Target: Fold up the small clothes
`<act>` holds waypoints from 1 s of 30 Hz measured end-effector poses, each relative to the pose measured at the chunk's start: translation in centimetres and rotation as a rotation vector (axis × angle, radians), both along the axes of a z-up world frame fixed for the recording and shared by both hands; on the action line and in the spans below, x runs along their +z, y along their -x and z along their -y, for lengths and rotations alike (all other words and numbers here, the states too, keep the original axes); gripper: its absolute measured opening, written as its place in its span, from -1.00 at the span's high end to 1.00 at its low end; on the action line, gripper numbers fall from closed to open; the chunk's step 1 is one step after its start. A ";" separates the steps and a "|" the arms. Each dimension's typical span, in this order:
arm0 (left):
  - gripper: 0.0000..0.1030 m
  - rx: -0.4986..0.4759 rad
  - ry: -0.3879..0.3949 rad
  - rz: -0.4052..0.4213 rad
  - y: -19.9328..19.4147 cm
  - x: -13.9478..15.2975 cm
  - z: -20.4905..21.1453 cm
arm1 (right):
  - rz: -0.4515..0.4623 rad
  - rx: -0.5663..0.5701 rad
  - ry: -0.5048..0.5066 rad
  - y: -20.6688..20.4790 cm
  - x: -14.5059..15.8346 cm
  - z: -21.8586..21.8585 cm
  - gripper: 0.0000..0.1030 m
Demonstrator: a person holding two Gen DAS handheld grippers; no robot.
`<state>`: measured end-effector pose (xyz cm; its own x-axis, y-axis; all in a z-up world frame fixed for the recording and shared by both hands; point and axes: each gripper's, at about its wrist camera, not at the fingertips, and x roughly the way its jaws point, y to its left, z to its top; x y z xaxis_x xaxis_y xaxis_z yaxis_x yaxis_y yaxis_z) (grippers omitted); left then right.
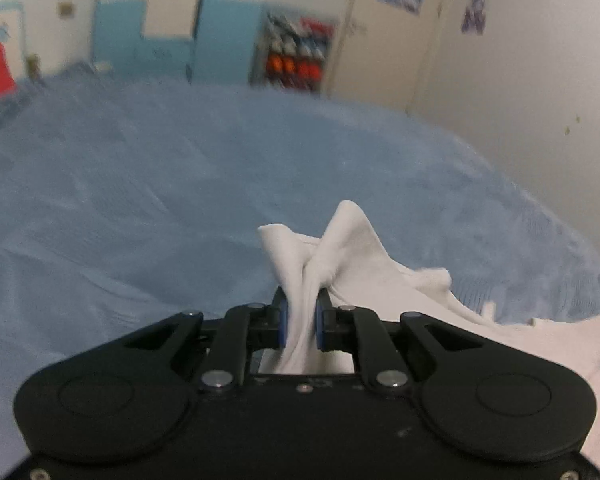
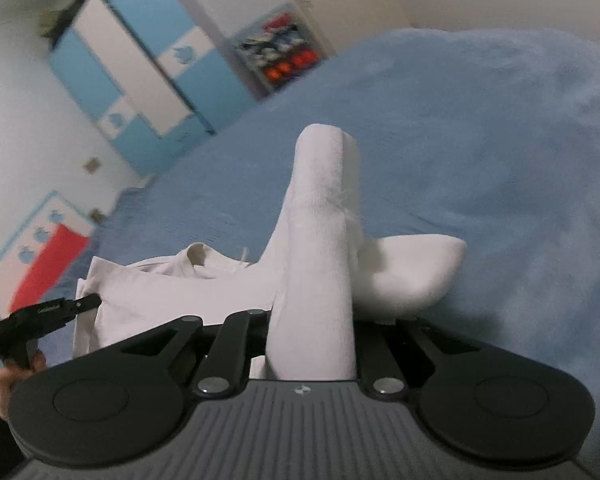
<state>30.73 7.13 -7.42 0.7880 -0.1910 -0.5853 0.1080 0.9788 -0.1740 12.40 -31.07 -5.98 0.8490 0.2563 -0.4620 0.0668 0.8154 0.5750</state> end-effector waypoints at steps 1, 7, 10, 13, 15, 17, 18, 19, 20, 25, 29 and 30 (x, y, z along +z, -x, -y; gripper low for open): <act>0.79 0.028 -0.004 0.025 1.5 1.3 -0.6 | 0.021 0.020 -0.001 -0.4 0.7 -0.3 0.77; 0.79 0.187 0.012 0.080 8.4 6.4 -5.7 | 0.119 0.156 -0.008 -3.9 4.3 -2.5 0.77; 0.79 0.233 -0.012 0.027 6.9 4.2 -7.3 | 0.091 0.196 0.013 -6.7 3.3 -3.3 0.77; 0.78 0.238 -0.049 -0.109 2.8 -2.3 -8.9 | 0.011 0.223 0.093 -10.9 -0.4 -4.4 0.71; 0.78 0.234 -0.054 -0.183 0.4 -6.9 -9.2 | -0.086 0.223 0.154 -13.7 -3.9 -5.3 0.60; 0.73 0.223 -0.113 -0.262 -1.4 -10.2 -9.2 | -0.127 0.216 0.147 -14.9 -6.4 -5.1 0.44; 0.67 0.225 -0.114 -0.259 -1.6 -10.4 -8.8 | -0.122 0.215 0.110 -14.8 -6.5 -4.5 0.44; 0.61 0.229 -0.130 -0.247 -1.5 -10.0 -8.6 | -0.122 0.213 0.088 -14.5 -6.2 -4.1 0.39; 0.56 0.225 -0.155 -0.231 -1.5 -9.2 -8.5 | -0.117 0.204 0.094 -13.9 -5.4 -3.7 0.26; 0.12 0.210 -0.184 -0.138 0.4 -2.9 -8.5 | -0.016 0.059 0.209 -10.3 -0.2 -1.9 -0.34; 0.01 0.187 -0.185 -0.070 3.9 2.2 -6.4 | 0.053 0.017 0.170 -5.6 3.7 -0.6 -0.35; -0.02 0.182 -0.185 -0.056 5.0 2.8 -5.7 | 0.066 0.006 0.170 -4.9 4.4 -0.9 -0.35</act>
